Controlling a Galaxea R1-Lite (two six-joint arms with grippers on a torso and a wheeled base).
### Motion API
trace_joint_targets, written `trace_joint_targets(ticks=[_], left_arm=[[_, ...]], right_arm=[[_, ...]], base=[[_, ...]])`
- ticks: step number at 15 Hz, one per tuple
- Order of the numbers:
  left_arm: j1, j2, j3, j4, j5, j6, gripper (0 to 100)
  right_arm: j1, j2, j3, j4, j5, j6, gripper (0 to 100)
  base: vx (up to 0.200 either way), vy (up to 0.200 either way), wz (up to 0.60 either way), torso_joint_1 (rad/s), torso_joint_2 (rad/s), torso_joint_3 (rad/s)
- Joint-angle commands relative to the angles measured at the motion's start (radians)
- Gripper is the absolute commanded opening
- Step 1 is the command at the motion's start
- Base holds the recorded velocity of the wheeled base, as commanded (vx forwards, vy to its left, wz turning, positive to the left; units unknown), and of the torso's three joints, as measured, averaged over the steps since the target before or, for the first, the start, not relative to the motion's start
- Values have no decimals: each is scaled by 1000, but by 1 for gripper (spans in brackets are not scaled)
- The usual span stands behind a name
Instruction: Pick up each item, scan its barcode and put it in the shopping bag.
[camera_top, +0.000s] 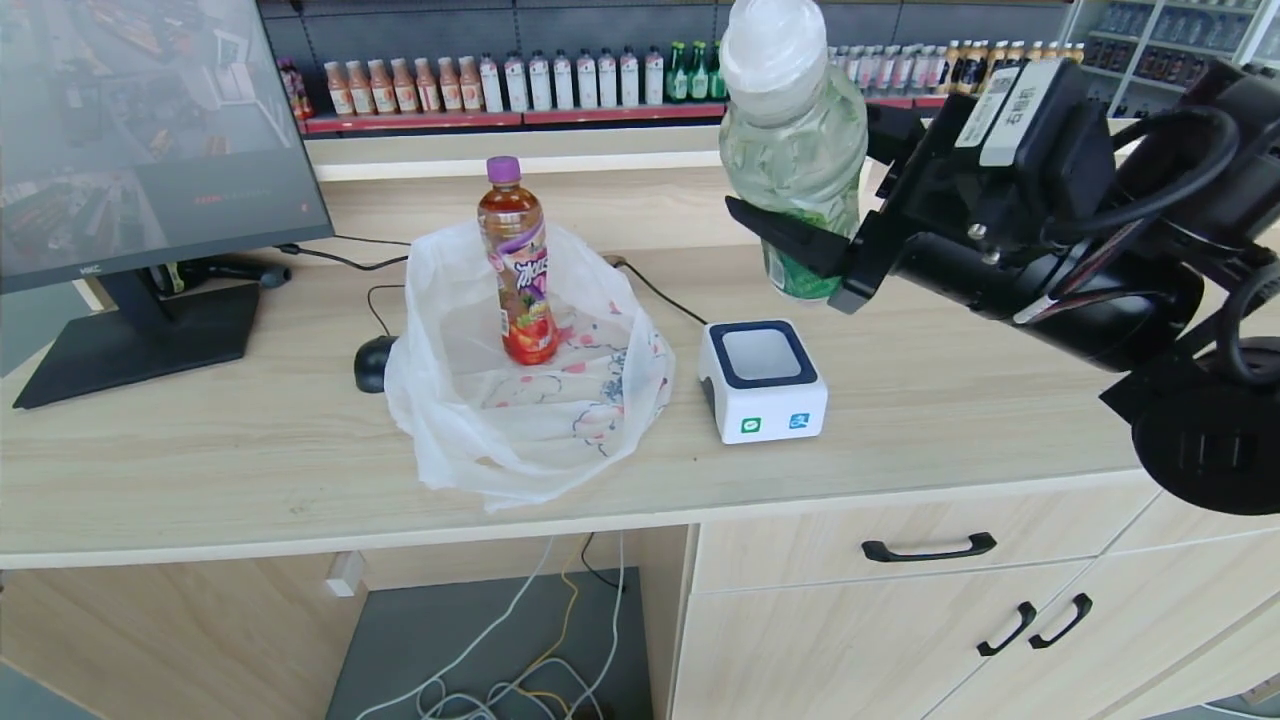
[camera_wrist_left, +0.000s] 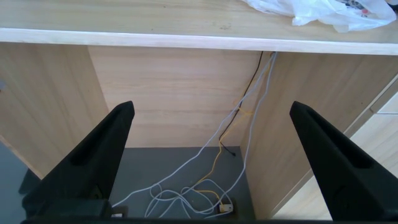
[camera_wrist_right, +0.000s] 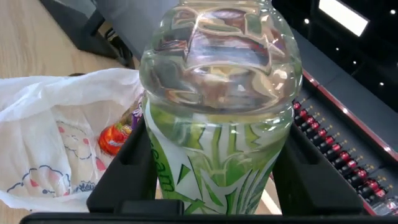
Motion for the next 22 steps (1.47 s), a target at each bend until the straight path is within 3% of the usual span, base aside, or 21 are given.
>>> trace_joint_targets(ticks=[1,3,5,9,13,16,20,22], left_arm=[[0,0,0,0,0,0,100],[0,0,0,0,0,0,100],[0,0,0,0,0,0,100],[0,0,0,0,0,1,100],[0,0,0,0,0,1,100],[0,0,0,0,0,1,100],[0,0,0,0,0,0,100],[0,0,0,0,0,-2,100]], right_arm=[[-3,-41,10,-51,-3,63,0],[-11,-41,38,-151,-46,166,0],[-14,-41,133,-329,-166,359,0],[-32,-37,177,-459,-187,482,0],[-31,-49,285,-528,-322,517,0],[-31,-52,342,-536,-356,569,0],[-28,-49,464,-536,-575,624,0],[-35,-40,464,-536,-641,624,0]], base=[[0,0,0,0,0,0],[0,0,0,0,0,0],[0,0,0,0,0,0],[0,0,0,0,0,0],[0,0,0,0,0,0],[0,0,0,0,0,0],[0,0,0,0,0,0],[0,0,0,0,0,0]])
